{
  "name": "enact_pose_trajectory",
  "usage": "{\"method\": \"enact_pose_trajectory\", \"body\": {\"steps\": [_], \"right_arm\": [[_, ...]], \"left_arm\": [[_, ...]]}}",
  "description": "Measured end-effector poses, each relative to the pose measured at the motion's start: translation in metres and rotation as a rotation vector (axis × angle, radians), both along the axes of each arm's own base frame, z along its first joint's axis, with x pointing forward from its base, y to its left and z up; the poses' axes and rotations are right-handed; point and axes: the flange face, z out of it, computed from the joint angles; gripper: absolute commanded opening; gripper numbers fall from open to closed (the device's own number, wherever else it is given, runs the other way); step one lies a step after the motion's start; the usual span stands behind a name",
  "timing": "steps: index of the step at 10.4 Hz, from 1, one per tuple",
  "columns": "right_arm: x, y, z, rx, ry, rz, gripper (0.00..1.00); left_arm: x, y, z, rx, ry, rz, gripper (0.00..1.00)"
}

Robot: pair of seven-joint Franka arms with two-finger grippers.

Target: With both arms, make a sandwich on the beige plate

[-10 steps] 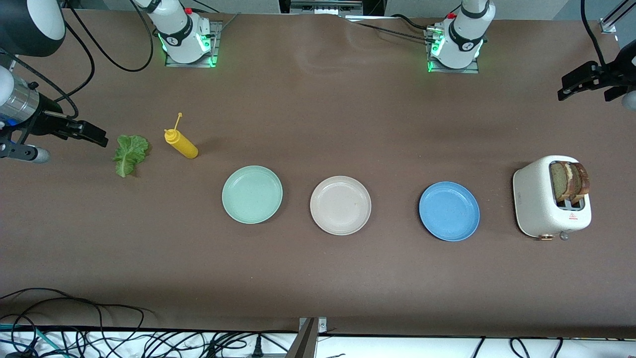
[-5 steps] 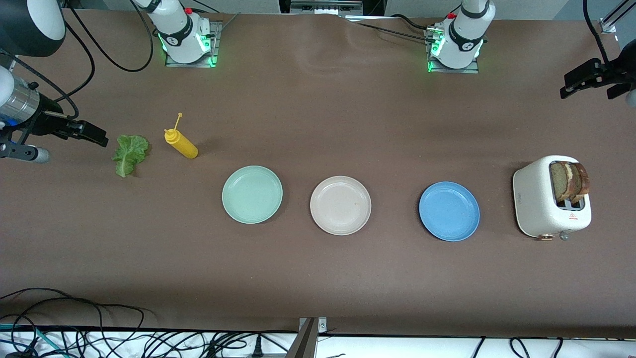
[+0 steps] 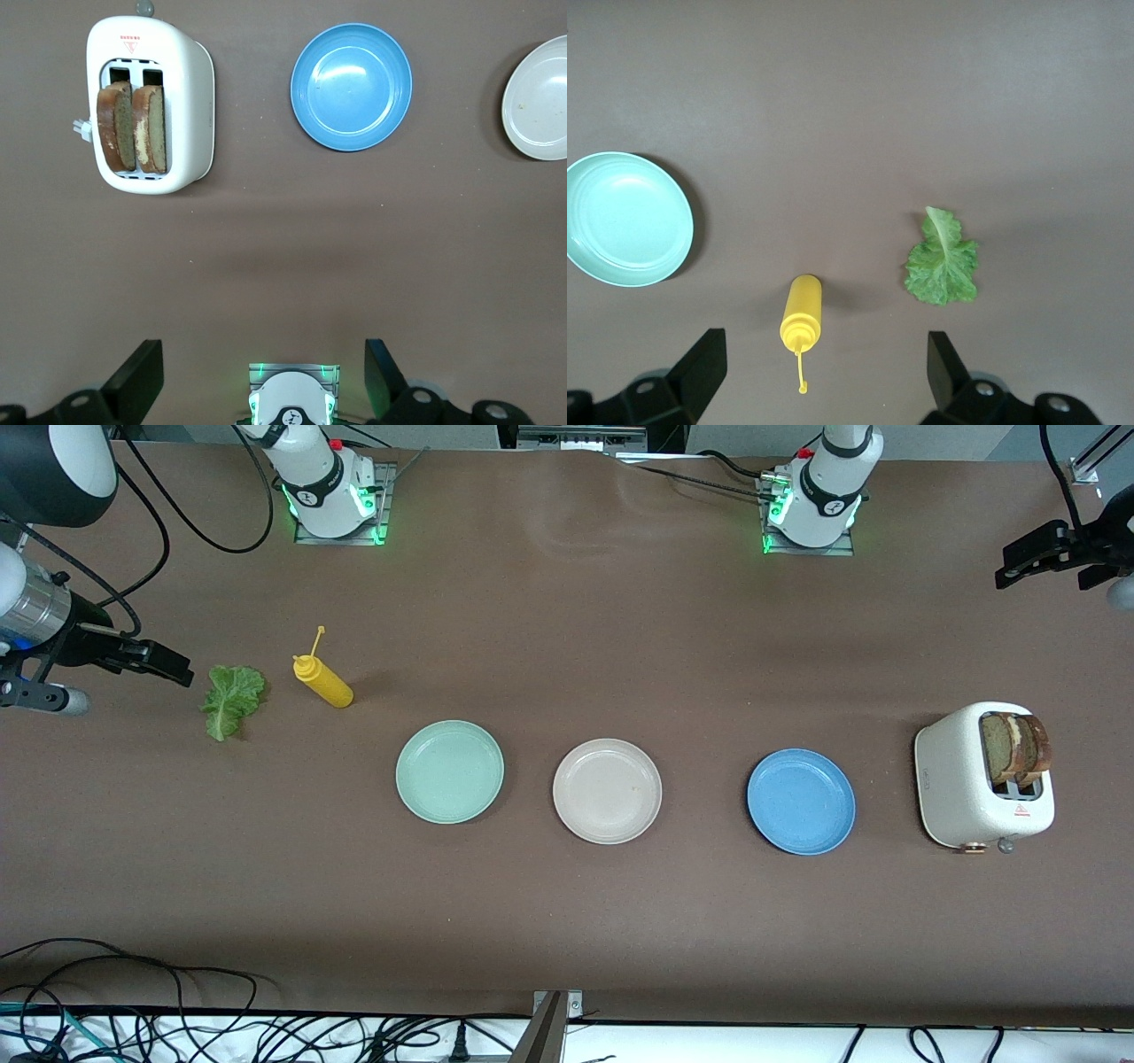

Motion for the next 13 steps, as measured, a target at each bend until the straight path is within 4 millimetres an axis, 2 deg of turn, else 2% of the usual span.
{"method": "enact_pose_trajectory", "body": {"steps": [3, 13], "right_arm": [[0.0000, -0.0001, -0.0001, 0.000, 0.001, 0.000, 1.00], [0.0001, -0.0006, -0.0009, 0.000, 0.003, -0.001, 1.00]], "left_arm": [[-0.0017, 0.0151, 0.0081, 0.000, -0.017, 0.029, 1.00], [-0.0018, 0.0151, 0.0082, 0.000, -0.016, 0.029, 1.00]]}}
